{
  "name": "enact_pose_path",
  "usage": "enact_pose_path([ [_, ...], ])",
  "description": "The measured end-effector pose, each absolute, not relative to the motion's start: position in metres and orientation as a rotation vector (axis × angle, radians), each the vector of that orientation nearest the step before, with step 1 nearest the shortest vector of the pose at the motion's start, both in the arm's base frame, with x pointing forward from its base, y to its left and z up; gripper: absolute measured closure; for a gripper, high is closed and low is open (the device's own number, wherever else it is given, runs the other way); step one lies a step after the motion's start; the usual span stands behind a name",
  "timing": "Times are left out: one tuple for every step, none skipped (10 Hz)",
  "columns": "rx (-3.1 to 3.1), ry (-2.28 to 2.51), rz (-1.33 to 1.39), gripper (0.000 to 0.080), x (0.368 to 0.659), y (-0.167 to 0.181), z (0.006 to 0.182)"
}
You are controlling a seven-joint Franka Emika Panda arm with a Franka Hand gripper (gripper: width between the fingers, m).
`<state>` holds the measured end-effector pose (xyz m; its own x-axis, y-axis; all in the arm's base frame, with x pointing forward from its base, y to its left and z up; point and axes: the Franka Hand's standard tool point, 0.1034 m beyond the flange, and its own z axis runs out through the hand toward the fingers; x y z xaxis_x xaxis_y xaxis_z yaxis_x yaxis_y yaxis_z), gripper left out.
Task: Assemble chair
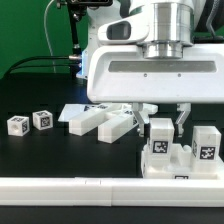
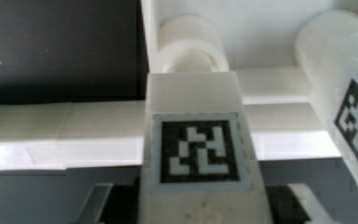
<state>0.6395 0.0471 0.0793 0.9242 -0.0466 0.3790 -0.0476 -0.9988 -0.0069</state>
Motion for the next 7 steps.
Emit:
enact_pose_path([
  [3.071, -0.073, 0.635, 0.0514, 0.6409, 0.0474, 0.0790],
  [3.064, -0.070, 0.656, 0.0514, 0.6407, 0.0477, 0.0777],
  [3.056, -0.068, 0.681, 0.0514, 0.6394, 0.0483, 0.0774],
  [3.047, -0.064, 0.701, 0.0514, 0.6379, 0.0490, 0.0775],
  [3.046, -0.061, 0.700, 0.0514, 0.6381, 0.0485, 0.0776],
  [3.047, -0.061, 0.700, 0.0418, 0.6381, 0.0486, 0.0775],
  [3.062, -0.062, 0.649, 0.0281, 0.6363, 0.0497, 0.0750],
])
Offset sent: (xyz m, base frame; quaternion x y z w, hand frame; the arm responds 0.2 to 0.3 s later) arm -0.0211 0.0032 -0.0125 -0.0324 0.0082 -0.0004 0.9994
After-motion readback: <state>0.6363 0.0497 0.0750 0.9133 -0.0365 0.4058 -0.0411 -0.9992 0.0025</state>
